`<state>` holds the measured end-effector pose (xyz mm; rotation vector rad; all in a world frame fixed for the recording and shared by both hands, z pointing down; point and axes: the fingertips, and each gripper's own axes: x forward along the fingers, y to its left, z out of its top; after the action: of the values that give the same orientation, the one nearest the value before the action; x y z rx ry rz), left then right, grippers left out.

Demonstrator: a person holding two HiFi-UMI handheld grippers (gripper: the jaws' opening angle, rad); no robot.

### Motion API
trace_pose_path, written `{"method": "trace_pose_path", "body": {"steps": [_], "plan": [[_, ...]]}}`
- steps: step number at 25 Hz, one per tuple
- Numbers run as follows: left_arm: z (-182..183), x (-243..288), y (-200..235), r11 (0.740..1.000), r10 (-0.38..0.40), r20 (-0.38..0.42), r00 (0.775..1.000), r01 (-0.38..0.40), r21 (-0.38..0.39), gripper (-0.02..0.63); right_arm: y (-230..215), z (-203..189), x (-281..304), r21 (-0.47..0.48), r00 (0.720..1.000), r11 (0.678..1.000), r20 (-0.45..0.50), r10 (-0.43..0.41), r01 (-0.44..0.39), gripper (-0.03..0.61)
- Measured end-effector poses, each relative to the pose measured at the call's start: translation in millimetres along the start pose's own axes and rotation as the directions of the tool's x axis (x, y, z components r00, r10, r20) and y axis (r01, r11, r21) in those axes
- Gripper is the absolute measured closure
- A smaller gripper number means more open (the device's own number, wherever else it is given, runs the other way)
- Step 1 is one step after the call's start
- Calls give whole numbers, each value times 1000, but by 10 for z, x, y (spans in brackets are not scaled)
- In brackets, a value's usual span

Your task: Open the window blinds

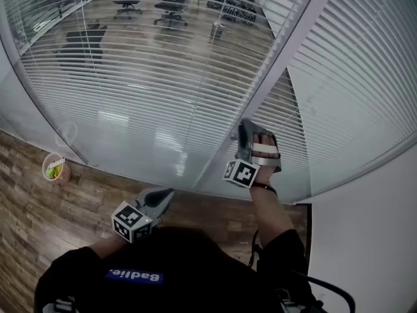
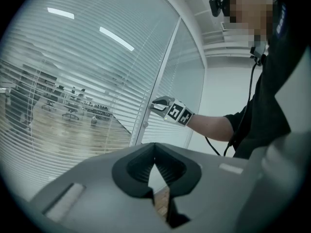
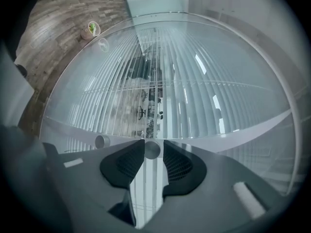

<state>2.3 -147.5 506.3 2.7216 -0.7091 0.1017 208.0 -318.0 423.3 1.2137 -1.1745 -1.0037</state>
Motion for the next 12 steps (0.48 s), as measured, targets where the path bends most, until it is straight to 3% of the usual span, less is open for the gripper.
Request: {"method": "trace_pose_path", "body": {"steps": [6, 12], "plan": [[-92, 0, 10, 999, -39, -8, 999, 39, -6, 614, -38, 40, -132, 150, 999, 988, 3, -37, 36, 460], [-167, -32, -361, 981, -173, -31, 985, 169, -97, 614, -140, -46, -594, 239, 998, 971, -67, 5, 11, 460]]}}
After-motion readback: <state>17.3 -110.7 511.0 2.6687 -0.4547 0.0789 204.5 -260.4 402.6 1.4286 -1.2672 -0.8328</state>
